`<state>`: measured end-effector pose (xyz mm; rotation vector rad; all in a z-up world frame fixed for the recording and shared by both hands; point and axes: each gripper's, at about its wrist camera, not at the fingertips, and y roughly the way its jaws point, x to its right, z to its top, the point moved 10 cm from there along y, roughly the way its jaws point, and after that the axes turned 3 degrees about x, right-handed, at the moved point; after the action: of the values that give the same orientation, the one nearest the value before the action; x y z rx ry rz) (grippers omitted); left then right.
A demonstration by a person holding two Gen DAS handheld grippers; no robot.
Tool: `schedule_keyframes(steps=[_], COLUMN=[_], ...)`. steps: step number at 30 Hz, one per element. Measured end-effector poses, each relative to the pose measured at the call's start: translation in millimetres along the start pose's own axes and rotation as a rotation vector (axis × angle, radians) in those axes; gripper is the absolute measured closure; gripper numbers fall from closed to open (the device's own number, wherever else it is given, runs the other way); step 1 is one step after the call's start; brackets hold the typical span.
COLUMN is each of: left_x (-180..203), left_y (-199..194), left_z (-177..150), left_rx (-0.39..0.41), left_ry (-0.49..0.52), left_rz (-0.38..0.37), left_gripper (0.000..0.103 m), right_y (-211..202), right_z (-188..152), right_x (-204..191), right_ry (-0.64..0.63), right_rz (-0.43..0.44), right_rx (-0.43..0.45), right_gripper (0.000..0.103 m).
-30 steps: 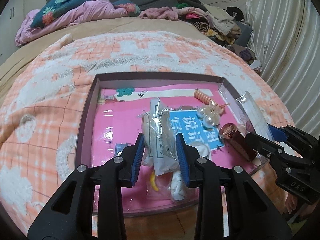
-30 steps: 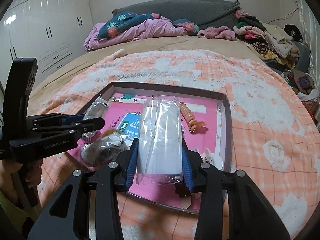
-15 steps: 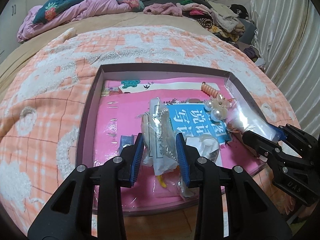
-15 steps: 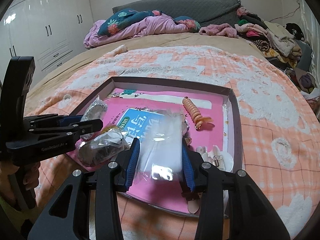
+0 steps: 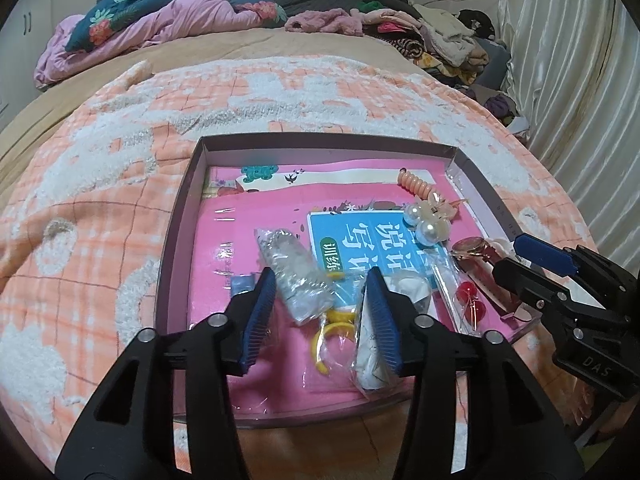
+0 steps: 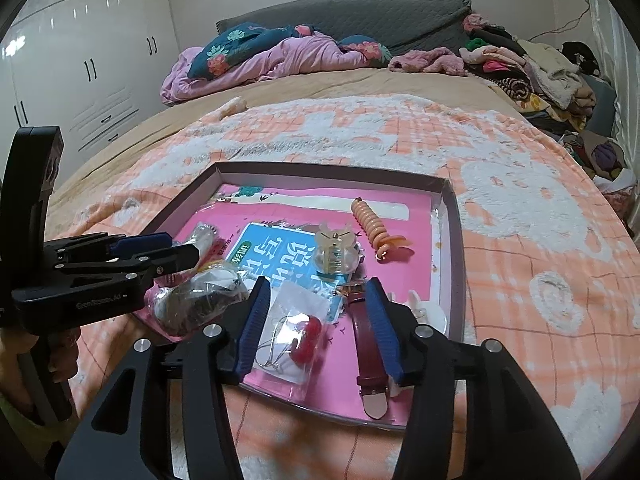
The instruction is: Organize jewelry
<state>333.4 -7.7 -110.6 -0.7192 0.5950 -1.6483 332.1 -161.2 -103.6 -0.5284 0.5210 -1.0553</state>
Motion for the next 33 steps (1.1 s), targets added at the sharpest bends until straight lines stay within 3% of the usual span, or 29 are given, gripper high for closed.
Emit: schedule_keyframes(steps=[4,6,9,17,24,33], left_x=[2,2,2,3,2,3], left_y=[-5,-8,-11,-16,-26,-48], left_z=[3,5,7,9,13,17], left_rx=[0.007,0.014,0.017,0.022,0.042,0.076], left_ry=[0.002,-0.001,-0.004,-0.006,-0.014,-0.015], left_rz=[-0.001,-0.001,-0.004,-0.005,-0.002,0.014], left_gripper=[0.056,0.048,0.046,0.032,0.010,0.010], right_y=[-5,-9,-14,-22,-33,-53], right_z=[3,5,9,13,16,19], right_x=[3,4,6,12,15,13], right_ry=[0.016,0.024,0.033,0.054,0.060,0.065], right_rz=[-0.001,-0.002,-0.008,-0.023,-0.032,-0.027], right_rx=[0.012,0.021,0.036,0.052,0.071,0.096], right_gripper=[0.043,0.037,0.030,0.020,0.014,0.012])
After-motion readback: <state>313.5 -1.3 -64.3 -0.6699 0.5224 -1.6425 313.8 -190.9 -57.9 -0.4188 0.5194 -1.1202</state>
